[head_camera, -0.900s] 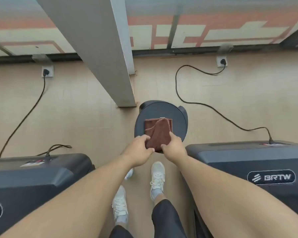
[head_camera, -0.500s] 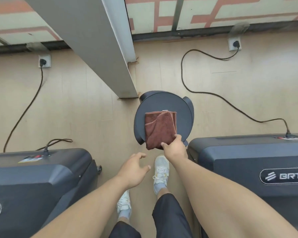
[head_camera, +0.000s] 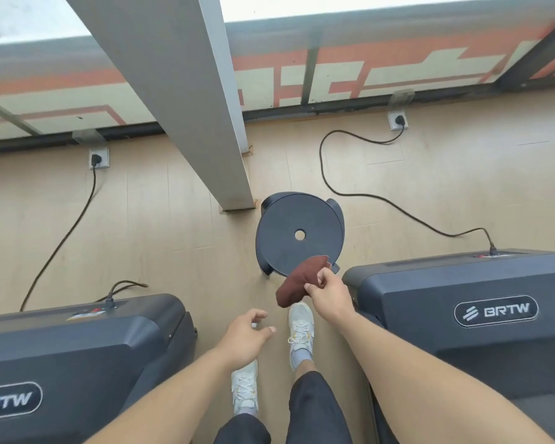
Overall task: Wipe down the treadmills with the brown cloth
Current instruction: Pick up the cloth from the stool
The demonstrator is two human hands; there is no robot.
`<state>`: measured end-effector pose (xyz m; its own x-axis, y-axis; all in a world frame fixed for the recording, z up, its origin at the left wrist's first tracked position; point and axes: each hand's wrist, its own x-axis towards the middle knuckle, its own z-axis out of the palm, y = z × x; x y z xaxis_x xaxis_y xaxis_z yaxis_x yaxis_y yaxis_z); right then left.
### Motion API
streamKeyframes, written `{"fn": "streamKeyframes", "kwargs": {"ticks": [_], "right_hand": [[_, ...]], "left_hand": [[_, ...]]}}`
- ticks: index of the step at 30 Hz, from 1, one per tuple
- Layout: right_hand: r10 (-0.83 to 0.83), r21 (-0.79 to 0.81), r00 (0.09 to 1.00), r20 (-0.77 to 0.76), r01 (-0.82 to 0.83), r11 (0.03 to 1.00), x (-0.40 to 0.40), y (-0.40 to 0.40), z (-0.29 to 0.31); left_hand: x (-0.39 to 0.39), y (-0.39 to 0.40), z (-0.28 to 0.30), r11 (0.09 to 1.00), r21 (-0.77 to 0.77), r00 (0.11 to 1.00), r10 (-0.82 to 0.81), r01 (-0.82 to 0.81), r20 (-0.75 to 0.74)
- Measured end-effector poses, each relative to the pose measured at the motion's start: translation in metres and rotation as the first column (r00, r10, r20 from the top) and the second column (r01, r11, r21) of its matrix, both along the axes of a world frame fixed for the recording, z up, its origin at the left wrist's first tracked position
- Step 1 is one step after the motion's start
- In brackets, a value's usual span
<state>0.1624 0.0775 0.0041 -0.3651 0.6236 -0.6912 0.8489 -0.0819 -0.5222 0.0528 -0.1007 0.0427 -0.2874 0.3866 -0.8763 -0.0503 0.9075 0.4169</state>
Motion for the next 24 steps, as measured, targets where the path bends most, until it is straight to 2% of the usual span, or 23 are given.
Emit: {"fn": "streamKeyframes", "kwargs": {"ticks": [4, 7, 10, 12, 14, 17, 20, 22, 24], "right_hand": [[-0.002, -0.058, 0.996, -0.089, -0.003, 0.998, 0.031, -0.032, 0.068], [-0.119, -0.177, 0.972, -0.203, 0.083, 0.981, 0.058, -0.050, 0.118], [-0.254, -0.249, 0.924, -0.285, 0.184, 0.951, 0.091, -0.066, 0.166], [-0.309, -0.264, 0.898, -0.314, 0.230, 0.937, 0.118, -0.077, 0.193], [-0.346, -0.261, 0.880, -0.326, 0.268, 0.927, 0.143, -0.087, 0.220], [-0.374, -0.242, 0.872, -0.315, 0.308, 0.920, 0.181, -0.102, 0.254], [-0.426, -0.145, 0.855, -0.297, 0.400, 0.905, 0.217, -0.118, 0.280], [-0.450, -0.047, 0.843, -0.294, 0.458, 0.888, 0.240, -0.128, 0.291], [-0.445, -0.010, 0.833, -0.329, 0.468, 0.884, 0.264, -0.136, 0.300]], "left_hand": [[0.007, -0.001, 0.042, 0.990, 0.040, 0.991, 0.133, -0.134, 0.015], [0.008, 0.001, 0.047, 0.970, 0.032, 0.969, 0.237, -0.240, 0.075], [0.019, 0.013, 0.084, 0.944, -0.019, 0.908, 0.323, -0.330, 0.267], [0.038, 0.020, 0.121, 0.955, -0.001, 0.873, 0.270, -0.295, 0.406], [0.064, 0.029, 0.148, 0.966, 0.075, 0.866, 0.185, -0.247, 0.465], [0.107, 0.042, 0.173, 0.933, 0.302, 0.936, 0.088, -0.197, 0.340], [0.148, 0.047, 0.203, 0.883, 0.469, 0.965, -0.091, -0.036, 0.246], [0.172, 0.047, 0.219, 0.816, 0.568, 0.952, -0.247, 0.105, 0.179], [0.195, 0.048, 0.235, 0.694, 0.664, 0.889, -0.448, 0.279, 0.095]]}}
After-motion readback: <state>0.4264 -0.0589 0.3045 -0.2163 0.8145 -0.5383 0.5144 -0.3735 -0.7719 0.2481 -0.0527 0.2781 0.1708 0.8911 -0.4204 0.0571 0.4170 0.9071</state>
